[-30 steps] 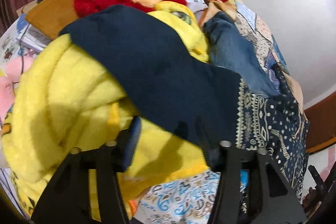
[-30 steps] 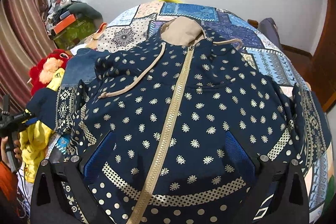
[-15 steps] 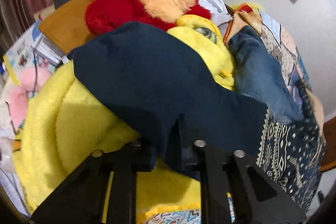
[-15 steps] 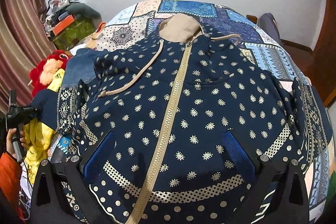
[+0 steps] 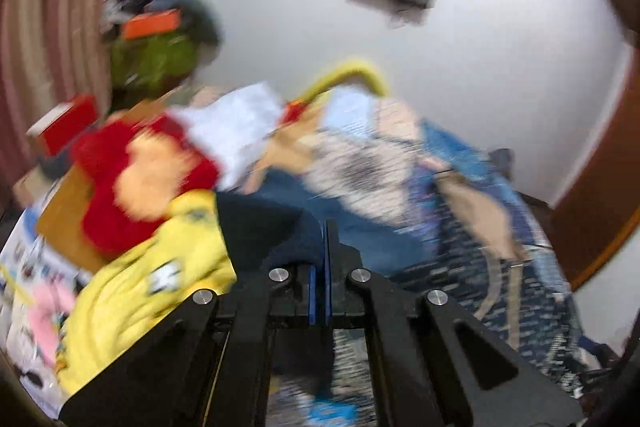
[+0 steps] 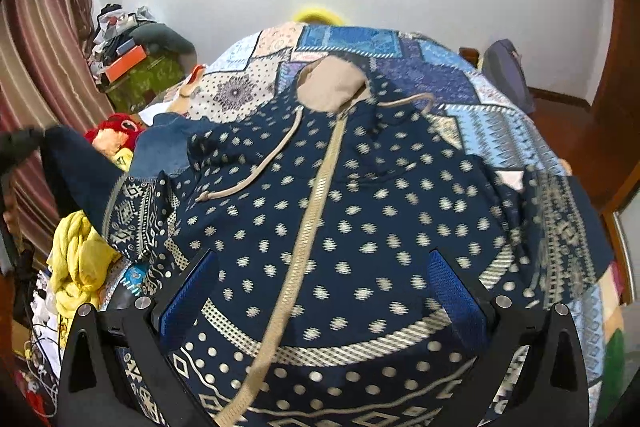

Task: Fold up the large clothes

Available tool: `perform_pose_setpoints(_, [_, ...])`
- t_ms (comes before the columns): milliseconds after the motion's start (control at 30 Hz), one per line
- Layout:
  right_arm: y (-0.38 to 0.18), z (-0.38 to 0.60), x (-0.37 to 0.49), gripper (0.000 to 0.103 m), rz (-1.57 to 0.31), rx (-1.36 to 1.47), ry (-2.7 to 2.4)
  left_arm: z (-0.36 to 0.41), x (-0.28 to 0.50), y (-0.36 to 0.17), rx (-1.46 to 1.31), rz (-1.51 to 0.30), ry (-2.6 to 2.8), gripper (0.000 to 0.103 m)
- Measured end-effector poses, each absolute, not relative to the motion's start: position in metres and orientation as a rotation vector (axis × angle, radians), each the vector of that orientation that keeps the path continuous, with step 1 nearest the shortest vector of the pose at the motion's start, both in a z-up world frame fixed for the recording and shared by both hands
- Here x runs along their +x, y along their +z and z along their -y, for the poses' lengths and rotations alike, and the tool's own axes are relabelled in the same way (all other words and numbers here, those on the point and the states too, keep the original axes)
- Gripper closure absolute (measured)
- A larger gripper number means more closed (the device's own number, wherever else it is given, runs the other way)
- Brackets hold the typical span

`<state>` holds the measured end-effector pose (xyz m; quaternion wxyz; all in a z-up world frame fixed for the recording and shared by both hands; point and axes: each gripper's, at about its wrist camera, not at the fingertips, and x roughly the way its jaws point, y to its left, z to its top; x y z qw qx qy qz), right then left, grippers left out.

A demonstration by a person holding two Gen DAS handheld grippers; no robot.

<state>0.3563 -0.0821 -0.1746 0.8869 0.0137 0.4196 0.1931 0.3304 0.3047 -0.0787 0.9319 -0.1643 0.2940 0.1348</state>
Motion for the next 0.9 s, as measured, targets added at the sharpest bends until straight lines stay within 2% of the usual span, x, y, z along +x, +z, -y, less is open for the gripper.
perform_pose_setpoints(167, [-0.166,0.109,0.352,0.0,-0.853,0.025,0.366,-0.219,0.375,-0.052,-0.271,-0.566,0.091,0.101])
perform_pose_setpoints(267, [-0.162,0.129,0.351,0.0,-0.843,0.025,0.337,-0.169,0.399,-0.057,-0.232,-0.588,-0.003,0.101])
perform_pose_setpoints(367, [-0.159,0.148,0.35,0.0,-0.84,0.029,0.308,-0.123,0.419,-0.077,-0.196,-0.645,-0.08,0.101])
perform_pose_setpoints(600, [-0.166,0.184,0.35,0.0,-0.866,0.041,0.246,-0.038,0.44,-0.159,-0.161,-0.871,-0.259,0.101])
perform_pose_setpoints(900, [-0.175,0.197,0.343,0.0,-0.892,0.058,0.218,0.012,0.439,-0.218,-0.094,-1.027,-0.303,0.101])
